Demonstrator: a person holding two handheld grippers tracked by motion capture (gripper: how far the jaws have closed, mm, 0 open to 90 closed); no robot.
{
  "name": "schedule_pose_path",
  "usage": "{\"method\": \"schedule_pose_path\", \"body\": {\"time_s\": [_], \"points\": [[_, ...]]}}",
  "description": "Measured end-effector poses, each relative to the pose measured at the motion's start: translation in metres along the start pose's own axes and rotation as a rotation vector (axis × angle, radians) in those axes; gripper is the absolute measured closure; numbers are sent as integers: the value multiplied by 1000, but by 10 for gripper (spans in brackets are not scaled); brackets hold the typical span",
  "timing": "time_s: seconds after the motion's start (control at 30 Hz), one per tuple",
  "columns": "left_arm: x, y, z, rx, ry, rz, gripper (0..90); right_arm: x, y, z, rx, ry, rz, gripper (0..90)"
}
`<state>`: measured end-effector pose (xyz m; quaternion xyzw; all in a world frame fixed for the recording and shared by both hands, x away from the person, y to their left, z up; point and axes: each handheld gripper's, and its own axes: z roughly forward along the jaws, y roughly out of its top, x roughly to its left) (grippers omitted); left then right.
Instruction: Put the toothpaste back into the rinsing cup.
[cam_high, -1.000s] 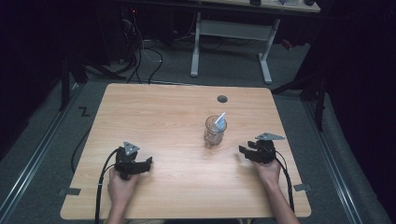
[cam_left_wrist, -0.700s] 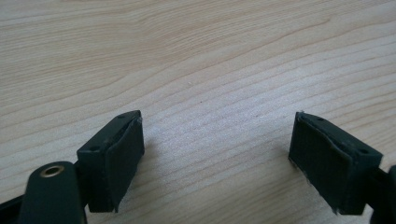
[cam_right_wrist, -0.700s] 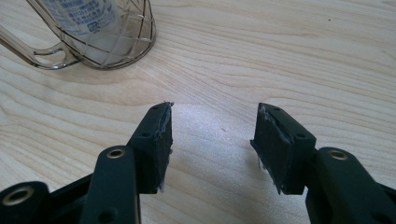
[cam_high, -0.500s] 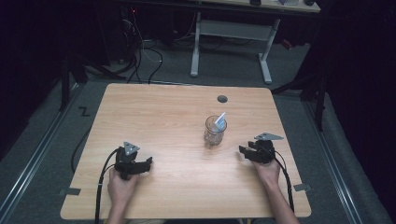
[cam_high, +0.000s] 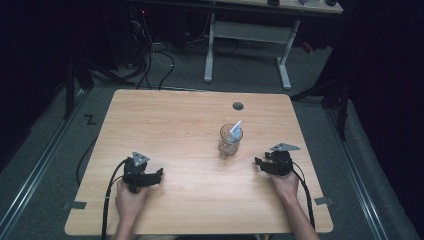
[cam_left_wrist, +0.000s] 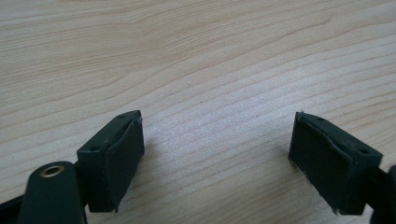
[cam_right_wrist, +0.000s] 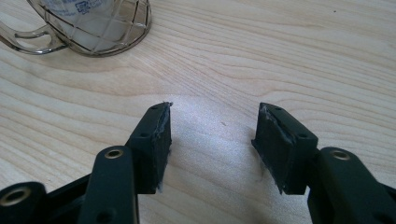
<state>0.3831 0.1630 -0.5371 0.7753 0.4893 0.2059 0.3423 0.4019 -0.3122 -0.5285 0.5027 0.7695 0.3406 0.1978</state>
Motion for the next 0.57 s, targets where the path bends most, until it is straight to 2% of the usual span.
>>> {"method": "schedule_pose_path", "body": {"time_s": [0.1,0.13,0.57], "points": [[0,0,0,0,0,0,180,4,-2,1,-10,-32,-48,449],[0,0,0,0,0,0,180,5,-2,1,-12,-38,-51,448],[0,0,0,0,0,0,180,5,-2,1,-10,-40,-43,435]]}}
